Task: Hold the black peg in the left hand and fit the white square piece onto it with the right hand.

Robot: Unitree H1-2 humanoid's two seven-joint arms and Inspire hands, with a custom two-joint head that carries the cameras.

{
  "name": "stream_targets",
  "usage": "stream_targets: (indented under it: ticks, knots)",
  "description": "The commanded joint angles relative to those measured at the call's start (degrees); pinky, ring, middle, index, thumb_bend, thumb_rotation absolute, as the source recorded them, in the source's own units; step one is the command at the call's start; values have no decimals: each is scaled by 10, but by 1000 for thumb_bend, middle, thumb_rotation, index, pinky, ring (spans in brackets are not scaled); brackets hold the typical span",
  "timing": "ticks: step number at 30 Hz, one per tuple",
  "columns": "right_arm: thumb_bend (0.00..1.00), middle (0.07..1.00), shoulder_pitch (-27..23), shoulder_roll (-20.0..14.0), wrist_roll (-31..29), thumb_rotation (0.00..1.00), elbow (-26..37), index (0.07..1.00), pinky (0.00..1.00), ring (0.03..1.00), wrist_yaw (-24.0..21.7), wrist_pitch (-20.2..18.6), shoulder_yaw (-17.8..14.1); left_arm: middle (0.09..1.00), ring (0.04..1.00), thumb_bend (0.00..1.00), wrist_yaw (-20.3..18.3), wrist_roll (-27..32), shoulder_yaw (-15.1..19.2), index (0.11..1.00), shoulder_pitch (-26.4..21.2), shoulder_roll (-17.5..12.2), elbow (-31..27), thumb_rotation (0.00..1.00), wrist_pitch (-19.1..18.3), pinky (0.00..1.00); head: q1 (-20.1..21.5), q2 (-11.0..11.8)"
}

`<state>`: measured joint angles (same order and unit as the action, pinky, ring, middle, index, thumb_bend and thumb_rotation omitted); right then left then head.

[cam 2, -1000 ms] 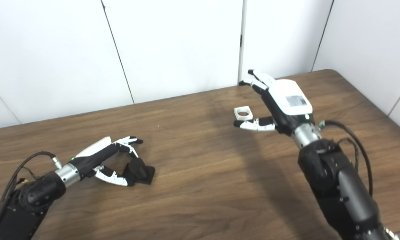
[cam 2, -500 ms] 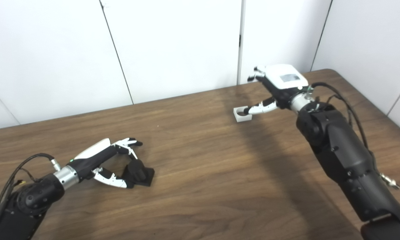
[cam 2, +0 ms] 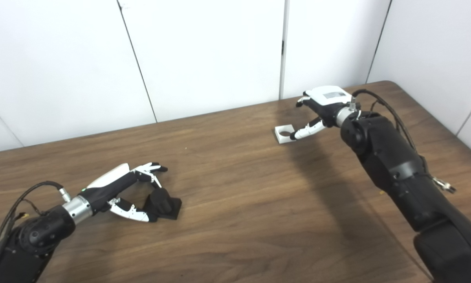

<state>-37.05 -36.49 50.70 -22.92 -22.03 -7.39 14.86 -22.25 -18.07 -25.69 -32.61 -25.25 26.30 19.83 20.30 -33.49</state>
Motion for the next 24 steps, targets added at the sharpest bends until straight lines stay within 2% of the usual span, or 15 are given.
stream_targets:
  ticks: [1,5,12,24]
  knots:
    - [748,982,-40,0,-6,635,-13,885,953,992,23,2,2,942,1000,520,-21,-31,-17,491,20,-8,18,76,3,1000,-1,0]
    - [761,987,-45,9,-11,632,-36,885,962,999,32,1,10,943,1000,520,-22,-31,-17,491,18,-7,21,80,3,1000,-8,-3]
    - [758,994,-53,23,-14,728,-69,893,949,1000,50,3,29,942,1000,519,-26,-25,-12,491,18,-4,14,83,-4,1000,-21,-12]
    - [720,983,-37,36,-27,639,-75,875,964,993,74,2,43,943,1000,518,-27,-27,-12,491,21,-3,5,86,-7,1000,-27,-21]
